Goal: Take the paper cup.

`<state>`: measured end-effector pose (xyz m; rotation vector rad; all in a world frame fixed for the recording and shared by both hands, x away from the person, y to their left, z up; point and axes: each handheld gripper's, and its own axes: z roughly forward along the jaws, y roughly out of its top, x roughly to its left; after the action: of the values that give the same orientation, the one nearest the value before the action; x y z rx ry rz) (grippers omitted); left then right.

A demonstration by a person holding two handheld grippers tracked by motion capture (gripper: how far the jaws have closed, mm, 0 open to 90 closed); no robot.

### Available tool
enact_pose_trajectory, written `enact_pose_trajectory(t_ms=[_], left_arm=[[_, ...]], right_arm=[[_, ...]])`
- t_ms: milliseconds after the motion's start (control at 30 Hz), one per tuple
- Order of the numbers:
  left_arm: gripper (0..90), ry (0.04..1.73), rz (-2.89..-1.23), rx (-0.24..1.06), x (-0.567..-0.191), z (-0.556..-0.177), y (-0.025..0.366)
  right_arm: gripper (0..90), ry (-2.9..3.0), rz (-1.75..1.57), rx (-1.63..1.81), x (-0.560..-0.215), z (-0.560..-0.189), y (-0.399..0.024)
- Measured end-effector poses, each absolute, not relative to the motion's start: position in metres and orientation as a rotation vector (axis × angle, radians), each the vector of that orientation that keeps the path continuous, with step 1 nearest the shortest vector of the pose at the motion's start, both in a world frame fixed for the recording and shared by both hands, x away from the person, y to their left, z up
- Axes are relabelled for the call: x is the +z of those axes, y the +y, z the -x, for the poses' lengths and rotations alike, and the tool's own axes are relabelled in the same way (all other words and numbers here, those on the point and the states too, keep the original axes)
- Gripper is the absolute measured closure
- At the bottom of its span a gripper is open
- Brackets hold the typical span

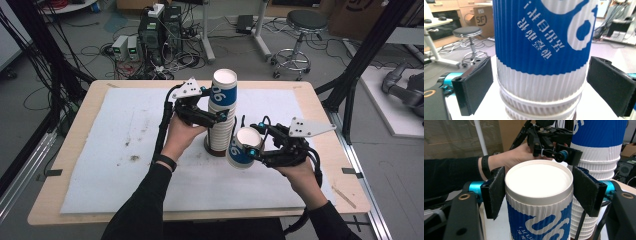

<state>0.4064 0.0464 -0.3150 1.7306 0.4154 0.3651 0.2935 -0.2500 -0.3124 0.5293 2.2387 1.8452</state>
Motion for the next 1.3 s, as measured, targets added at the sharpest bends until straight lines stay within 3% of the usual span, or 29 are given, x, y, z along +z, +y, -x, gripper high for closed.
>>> enact_pose_trajectory(t_ms=[633,1300], left_arm=[[7.0,0.422,-1.740,0.408,-0.323,-0.366,0.084],[7.0,0.394,-1.754,0.368,-0.362,-0.308,0.097]], right_arm=[[30.7,2.240,-0.547,1.836,-0.317,-0.298,-0.254],[30.8,2.253,-0.550,1.829,-0.321,-0.301,-0.251]])
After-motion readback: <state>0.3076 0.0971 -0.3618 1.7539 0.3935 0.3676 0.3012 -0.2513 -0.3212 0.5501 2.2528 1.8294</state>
